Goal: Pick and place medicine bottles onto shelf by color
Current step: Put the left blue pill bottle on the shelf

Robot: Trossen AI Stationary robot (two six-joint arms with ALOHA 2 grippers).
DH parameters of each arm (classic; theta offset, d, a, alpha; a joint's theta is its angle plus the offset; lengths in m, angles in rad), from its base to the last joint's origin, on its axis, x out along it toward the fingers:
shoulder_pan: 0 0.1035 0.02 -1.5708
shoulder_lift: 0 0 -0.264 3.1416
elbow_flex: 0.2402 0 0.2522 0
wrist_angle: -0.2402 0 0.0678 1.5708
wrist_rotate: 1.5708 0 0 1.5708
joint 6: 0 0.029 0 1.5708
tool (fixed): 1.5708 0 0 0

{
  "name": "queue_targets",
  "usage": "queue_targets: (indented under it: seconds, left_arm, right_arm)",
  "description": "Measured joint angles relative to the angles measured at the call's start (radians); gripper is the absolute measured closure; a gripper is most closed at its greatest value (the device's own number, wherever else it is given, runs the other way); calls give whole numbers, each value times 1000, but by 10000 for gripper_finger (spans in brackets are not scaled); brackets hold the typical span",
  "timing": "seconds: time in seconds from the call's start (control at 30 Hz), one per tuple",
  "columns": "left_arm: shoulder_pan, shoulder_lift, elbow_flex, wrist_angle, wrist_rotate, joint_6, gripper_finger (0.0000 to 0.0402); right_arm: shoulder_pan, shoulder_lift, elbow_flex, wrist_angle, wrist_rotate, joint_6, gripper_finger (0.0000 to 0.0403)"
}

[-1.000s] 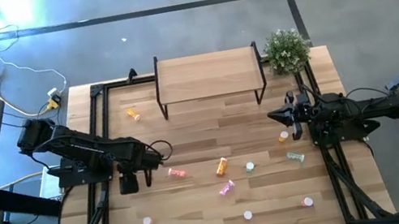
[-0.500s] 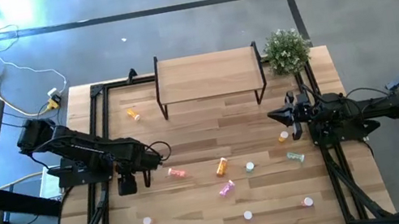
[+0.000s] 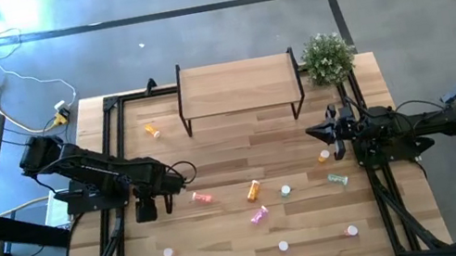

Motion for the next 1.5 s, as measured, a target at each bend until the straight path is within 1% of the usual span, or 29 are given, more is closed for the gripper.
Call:
queue_targets:
  seconds: [0.2,0.3,0.6,0.77,0.9,1.07,1.23,1.5]
  left_arm:
    - [0,0,0,-1,36,1,283]
    - [0,0,0,-1,37,0,296]
    - [0,0,0,-2,42,1,290]
    - [0,0,17,-20,65,1,292]
    - [1,0,69,-54,101,1,291]
    - [36,0,162,-120,104,1,291]
    - [119,0,270,-172,103,1,291]
    - [293,0,436,-246,101,2,291]
  right_arm:
    - [0,0,0,0,-1,0,403]
    - [0,0,0,0,-5,0,403]
    - [0,0,0,0,-4,0,403]
    - [0,0,0,0,-4,0,403]
    - [0,0,0,0,-3,0,403]
    - [0,0,0,0,-3,0,403]
    - [0,0,0,0,-3,0,403]
    - [0,0,0,0,-1,0,403]
